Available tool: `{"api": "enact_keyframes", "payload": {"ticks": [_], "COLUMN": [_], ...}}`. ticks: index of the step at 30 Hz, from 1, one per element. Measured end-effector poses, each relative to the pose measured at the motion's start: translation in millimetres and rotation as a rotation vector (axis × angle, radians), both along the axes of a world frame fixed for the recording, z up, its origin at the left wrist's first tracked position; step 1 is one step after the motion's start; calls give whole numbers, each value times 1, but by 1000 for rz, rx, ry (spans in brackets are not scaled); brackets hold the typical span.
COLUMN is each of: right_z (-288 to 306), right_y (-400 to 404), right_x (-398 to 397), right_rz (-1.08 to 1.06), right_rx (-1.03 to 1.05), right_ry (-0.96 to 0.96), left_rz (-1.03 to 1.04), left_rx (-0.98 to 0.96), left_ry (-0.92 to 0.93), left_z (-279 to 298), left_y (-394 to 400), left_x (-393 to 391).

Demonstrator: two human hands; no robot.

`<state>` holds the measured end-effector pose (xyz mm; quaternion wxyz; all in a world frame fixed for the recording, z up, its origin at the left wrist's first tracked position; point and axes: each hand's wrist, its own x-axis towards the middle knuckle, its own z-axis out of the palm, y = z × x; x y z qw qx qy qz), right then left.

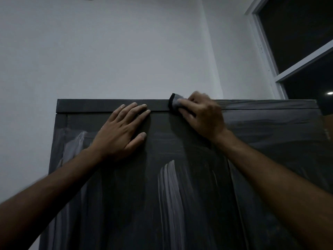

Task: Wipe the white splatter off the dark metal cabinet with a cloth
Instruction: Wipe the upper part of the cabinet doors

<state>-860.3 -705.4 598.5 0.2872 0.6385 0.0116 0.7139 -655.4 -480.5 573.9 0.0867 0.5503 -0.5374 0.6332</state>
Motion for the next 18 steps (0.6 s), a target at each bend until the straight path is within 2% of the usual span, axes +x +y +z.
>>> {"api": "enact_keyframes", "payload": {"ticks": [3,5,8,9,13,15,18], "right_z": [-10,1,13,8,-26,-18,-6], "right_y": [-8,-20,-18,-12,-18,-29,-26], "right_x": [-14,-29,-27,-20,-18,-29,-22], "right_rz": [-30,-42,61,85,48,50,129], "right_rx": [-165,-114,94,91,-183,-127,106], "right_ry": [188,143,-34,-20,231,180,-25], "left_rz": [29,45,42,25,-37,-43,4], "left_rx": [12,11,-20,-37,-67,-60,-58], "left_ry": [-29,-35,-31,-27,5,54,107], "left_z": [-1,-1,-5,-11,-52,-67,-72], "left_y": [2,3,3,3,-4,-7,-10], "left_x": [2,2,-7,-11,-21,-20,-17]}}
